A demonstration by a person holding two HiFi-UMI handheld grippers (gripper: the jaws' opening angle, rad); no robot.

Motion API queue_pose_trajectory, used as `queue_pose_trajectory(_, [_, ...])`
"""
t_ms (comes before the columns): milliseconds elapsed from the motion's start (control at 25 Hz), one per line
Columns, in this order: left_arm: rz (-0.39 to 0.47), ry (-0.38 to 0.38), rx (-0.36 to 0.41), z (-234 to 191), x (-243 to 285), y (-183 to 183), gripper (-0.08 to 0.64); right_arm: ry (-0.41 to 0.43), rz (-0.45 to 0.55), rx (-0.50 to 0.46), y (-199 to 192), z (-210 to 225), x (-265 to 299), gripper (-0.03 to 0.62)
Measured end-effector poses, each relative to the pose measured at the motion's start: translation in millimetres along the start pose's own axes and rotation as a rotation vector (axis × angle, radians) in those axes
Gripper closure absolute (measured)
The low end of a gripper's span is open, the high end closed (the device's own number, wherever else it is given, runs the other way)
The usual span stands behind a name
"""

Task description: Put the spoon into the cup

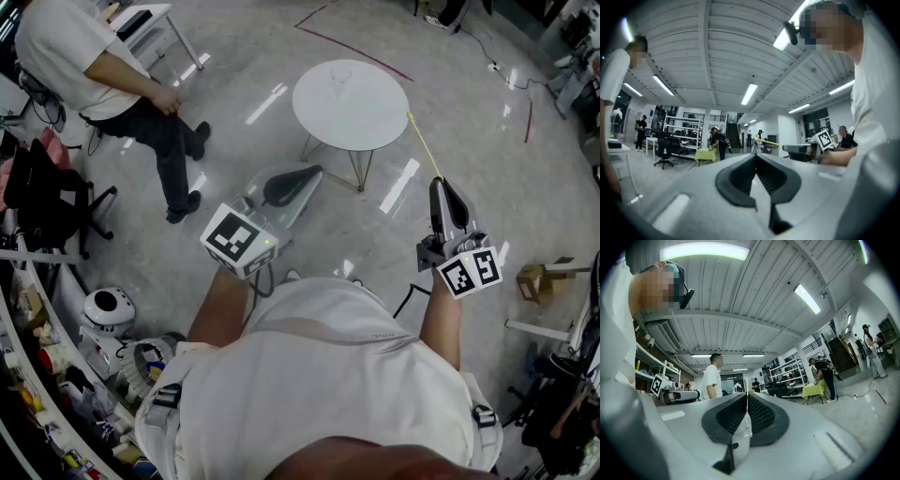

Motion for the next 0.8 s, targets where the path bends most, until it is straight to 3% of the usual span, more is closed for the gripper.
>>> queue_pose_trajectory(560, [0.001, -0.004, -0.015, -8, -27, -15, 0.558, -0.005, -0.024, -0.014, -11, -27, 12, 0.58])
queue_pose_trajectory(800, [0.003, -0.008, -0.014, -27, -48, -21, 0.558, 0.003, -0.02, -0.071, -8, -54, 33, 0.58])
Point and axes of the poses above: the fingertips, and each gripper's own axes: x forward along the fingers, z to its right, y out of its top, the point moved 2 cm from there along -x, backward along the fingers, and after that the axes turned 15 degrees about -z, right-handed, at the moved point
